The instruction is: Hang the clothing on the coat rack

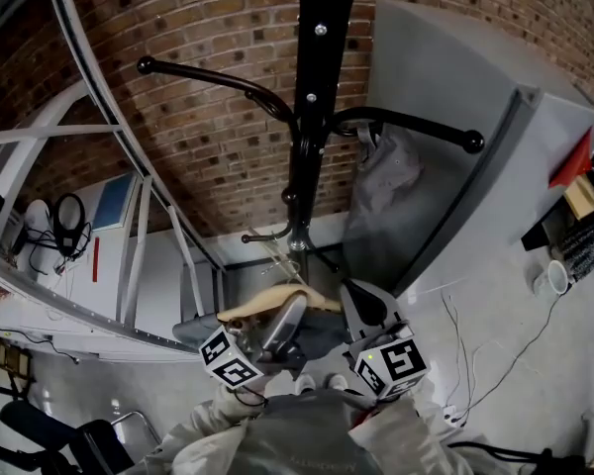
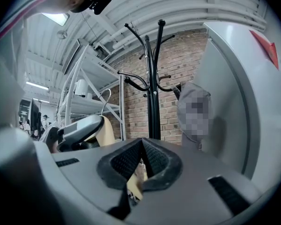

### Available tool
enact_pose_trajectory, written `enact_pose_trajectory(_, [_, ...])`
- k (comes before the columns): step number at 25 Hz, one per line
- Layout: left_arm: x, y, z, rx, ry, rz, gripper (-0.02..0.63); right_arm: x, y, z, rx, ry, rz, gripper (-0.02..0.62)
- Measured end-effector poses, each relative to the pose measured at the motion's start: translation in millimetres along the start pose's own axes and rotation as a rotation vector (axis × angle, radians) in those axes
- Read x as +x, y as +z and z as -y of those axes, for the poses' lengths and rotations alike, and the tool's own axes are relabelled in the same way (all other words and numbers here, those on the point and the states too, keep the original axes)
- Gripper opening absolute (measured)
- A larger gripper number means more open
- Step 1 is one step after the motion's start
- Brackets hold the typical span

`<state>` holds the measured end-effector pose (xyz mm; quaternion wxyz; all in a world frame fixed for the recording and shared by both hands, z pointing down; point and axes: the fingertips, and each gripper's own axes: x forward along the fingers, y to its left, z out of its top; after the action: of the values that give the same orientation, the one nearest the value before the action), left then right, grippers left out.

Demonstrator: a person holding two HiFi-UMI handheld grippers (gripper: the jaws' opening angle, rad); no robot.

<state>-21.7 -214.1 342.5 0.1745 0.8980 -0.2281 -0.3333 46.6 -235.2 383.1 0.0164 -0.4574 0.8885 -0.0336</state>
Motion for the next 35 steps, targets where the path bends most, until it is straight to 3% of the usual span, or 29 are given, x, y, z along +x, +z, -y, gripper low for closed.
enact_pose_trajectory(13, [36.2, 1.8, -5.7, 0.059, 0.012, 0.007, 0.107, -4.3, 7.7, 27.0, -0.007, 0.022, 0.000, 0.025])
enact_pose_trajectory(35, [78.2, 45.5, -15.0, 0.136, -0.020, 0.061, 0.106, 15.1, 29.1, 46.8, -0.018, 0.067, 0.024, 0.025])
